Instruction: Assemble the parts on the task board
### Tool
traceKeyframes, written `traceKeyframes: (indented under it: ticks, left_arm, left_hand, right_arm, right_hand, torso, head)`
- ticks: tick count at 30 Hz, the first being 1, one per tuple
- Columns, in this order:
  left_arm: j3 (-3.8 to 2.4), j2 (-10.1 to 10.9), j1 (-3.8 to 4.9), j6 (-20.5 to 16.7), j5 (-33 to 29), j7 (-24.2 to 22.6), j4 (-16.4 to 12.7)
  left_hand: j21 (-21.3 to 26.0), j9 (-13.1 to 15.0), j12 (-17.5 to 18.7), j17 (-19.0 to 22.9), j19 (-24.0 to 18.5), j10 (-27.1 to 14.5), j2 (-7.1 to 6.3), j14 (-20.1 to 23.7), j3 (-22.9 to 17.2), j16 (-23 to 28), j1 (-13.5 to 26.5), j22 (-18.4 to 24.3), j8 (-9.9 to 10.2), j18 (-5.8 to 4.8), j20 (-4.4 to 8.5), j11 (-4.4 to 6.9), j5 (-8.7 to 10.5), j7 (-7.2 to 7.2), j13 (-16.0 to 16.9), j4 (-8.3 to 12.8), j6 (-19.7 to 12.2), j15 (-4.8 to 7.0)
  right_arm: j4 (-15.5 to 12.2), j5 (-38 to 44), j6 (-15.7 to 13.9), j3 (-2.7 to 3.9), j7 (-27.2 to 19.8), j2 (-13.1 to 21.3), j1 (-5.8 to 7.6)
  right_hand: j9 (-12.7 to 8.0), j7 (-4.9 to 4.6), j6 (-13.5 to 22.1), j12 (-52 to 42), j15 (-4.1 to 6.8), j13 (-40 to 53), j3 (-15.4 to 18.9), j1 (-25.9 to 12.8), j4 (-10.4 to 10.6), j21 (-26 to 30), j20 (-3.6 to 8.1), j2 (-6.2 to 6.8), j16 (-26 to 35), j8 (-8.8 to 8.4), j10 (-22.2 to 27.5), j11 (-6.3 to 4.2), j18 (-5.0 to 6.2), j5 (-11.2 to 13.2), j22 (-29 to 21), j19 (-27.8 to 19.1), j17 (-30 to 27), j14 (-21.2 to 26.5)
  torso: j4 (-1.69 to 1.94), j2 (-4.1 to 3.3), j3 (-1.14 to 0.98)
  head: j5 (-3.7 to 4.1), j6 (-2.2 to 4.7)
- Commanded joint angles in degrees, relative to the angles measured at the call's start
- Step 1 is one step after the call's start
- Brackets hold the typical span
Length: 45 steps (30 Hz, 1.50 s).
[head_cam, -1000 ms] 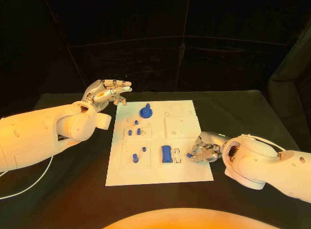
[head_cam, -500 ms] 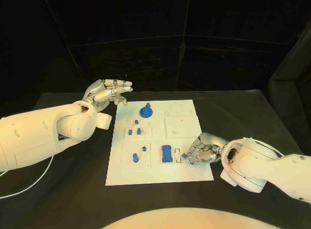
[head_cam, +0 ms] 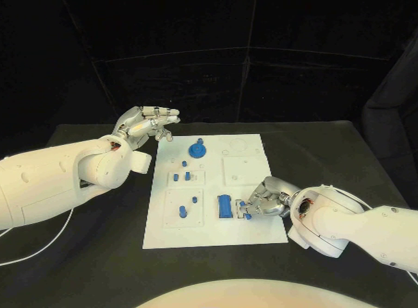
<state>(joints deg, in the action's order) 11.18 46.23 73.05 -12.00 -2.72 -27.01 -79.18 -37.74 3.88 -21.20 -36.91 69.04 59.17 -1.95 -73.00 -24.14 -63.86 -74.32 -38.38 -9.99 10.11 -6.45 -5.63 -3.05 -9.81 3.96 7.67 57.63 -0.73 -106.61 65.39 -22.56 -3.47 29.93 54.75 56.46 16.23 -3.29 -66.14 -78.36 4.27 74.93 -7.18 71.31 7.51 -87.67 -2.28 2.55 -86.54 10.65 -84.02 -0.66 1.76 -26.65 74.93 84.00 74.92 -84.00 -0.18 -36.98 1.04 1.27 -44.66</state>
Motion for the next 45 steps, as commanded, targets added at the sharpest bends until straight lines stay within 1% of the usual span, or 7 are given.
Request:
traceKeyframes:
  ticks: [1, 3, 11, 17, 30, 38, 45]
  left_arm:
    - [-0.05, -0.1, 0.08, 0.7, -0.1, -0.2, -0.1]
    - [-0.05, -0.1, 0.08, 0.7, -0.1, -0.2, -0.1]
    - [-0.05, -0.1, 0.09, 0.8, -0.1, 0.0, -0.1]
    - [-0.05, -0.1, 0.09, 1.0, -0.1, 0.2, -0.1]
    - [-0.04, -0.1, 0.1, 1.2, -0.1, 0.4, -0.1]
    - [-0.04, -0.1, 0.1, 1.2, -0.1, 0.5, -0.1]
    - [-0.04, -0.2, 0.1, 1.3, -0.1, 0.5, -0.1]
  left_hand:
    - [0.2, 0.0, -0.2, 0.1, -0.2, -0.4, -0.06, 0.4, -0.1, 0.1, -0.4, 0.1, 0.0, 0.38, 0.03, -0.11, 0.16, -0.12, 0.0, 0.3, -0.3, -0.03]
    - [0.2, 0.0, -0.2, 0.1, -0.2, -0.4, -0.06, 0.4, -0.1, 0.1, -0.4, 0.1, 0.0, 0.38, 0.03, -0.11, 0.16, -0.12, 0.0, 0.3, -0.3, -0.03]
    - [0.2, 0.0, -0.2, 0.1, -0.2, -0.4, -0.06, 0.4, -0.1, 0.1, -0.4, 0.1, 0.0, 0.38, 0.03, -0.11, 0.16, -0.12, 0.0, 0.3, -0.3, -0.03]
    - [0.2, 0.0, -0.2, 0.1, -0.2, -0.4, -0.06, 0.4, -0.1, 0.1, -0.4, 0.1, 0.0, 0.38, 0.03, -0.11, 0.16, -0.12, 0.0, 0.3, -0.3, -0.03]
    - [0.2, 0.0, -0.2, 0.1, -0.2, -0.4, -0.06, 0.4, -0.1, 0.1, -0.4, 0.1, 0.0, 0.38, 0.03, -0.11, 0.16, -0.12, 0.0, 0.3, -0.3, -0.03]
    - [0.2, 0.0, -0.2, 0.1, -0.2, -0.4, -0.06, 0.4, -0.1, 0.1, -0.4, 0.1, 0.0, 0.38, 0.03, -0.11, 0.16, -0.12, 0.0, 0.3, -0.3, -0.03]
    - [0.2, 0.0, -0.2, 0.1, -0.2, -0.4, -0.06, 0.4, -0.1, 0.1, -0.4, 0.1, 0.0, 0.38, 0.03, -0.11, 0.16, -0.12, 0.0, 0.3, -0.3, -0.03]
  right_arm:
    - [0.2, 1.7, -1.3, 0.02, 2.1, -0.8, 0.07]
    - [0.5, 2.3, -1.2, 0.02, 2.6, -1.2, 0.07]
    - [1.5, 4.1, 0.5, 0.02, 4.6, -2.9, 0.08]
    - [2.2, 4.6, 0.9, 0.02, 6.1, -3.6, 0.08]
    - [2.1, 5.8, 1.9, 0.02, 6.3, -3.7, 0.08]
    - [1.9, 6.4, 2.5, 0.02, 6.3, -3.6, 0.07]
    - [2.0, 6.6, 2.5, 0.02, 6.3, -4.0, 0.08]
  right_hand:
    - [0.5, 0.35, -0.8, -0.4, 0.47, 7.7, -0.3, -0.5, 0.1, -0.2, 0.45, 0.14, -0.4, 0.47, -2.2, -0.68, -1.0, 0.0, 12.6, 4.3, 10.3, -5.0]
    - [0.7, 0.51, -1.1, -0.5, 0.58, 7.8, -0.4, -0.5, 0.1, -0.2, 0.55, 0.22, -0.4, 0.66, -2.3, -0.81, -1.0, 0.3, 12.6, 4.3, 10.3, -5.0]
    - [1.0, 0.73, -1.2, -0.4, 0.78, 7.8, -0.6, -0.3, -0.2, -0.2, 0.76, 0.34, -0.3, 0.85, -2.3, -1.02, -0.98, 0.9, 12.5, 4.3, 10.2, -5.0]
    - [1.0, 0.78, -1.2, -0.4, 0.83, 7.8, -0.7, -0.1, -0.3, -0.2, 0.82, 0.24, -0.3, 0.88, -2.3, -1.07, -0.98, 1.0, 12.5, 4.3, 10.2, -4.9]
    - [1.6, 1.02, -1.9, -0.3, 1.0, 7.8, -0.9, -0.6, -0.1, -0.3, 1.0, -0.04, -0.4, 1.43, -2.3, -1.26, -1.01, 1.3, 12.7, 4.4, 10.3, -5.0]
    - [1.7, 1.08, -1.9, -0.2, 1.04, 7.7, -0.9, -0.8, 0.0, -0.3, 1.04, -0.02, -0.5, 1.54, -2.3, -1.32, -1.03, 1.3, 12.7, 4.4, 10.4, -5.0]
    - [2.1, 1.17, -1.9, -0.2, 1.14, 7.7, -0.6, -1.4, 0.3, -0.3, 1.16, 0.2, -0.4, 1.76, -2.4, -1.41, -1.03, 2.2, 12.7, 4.4, 10.4, -5.0]
  torso:
    - [0.11, -0.03, -0.02]
    - [0.08, 0.01, 0.03]
    - [0.03, 0.08, 0.06]
    - [0.01, 0.09, 0.02]
    - [-0.05, 0.05, -0.07]
    - [-0.09, 0.05, -0.04]
    - [0.02, 0.05, -0.01]
  head:
    - [0.01, -0.06]
    - [-0.04, -0.12]
    - [-0.11, -0.27]
    - [-0.15, -0.23]
    - [-0.24, -0.12]
    - [-0.14, -0.22]
    - [-0.13, -0.21]
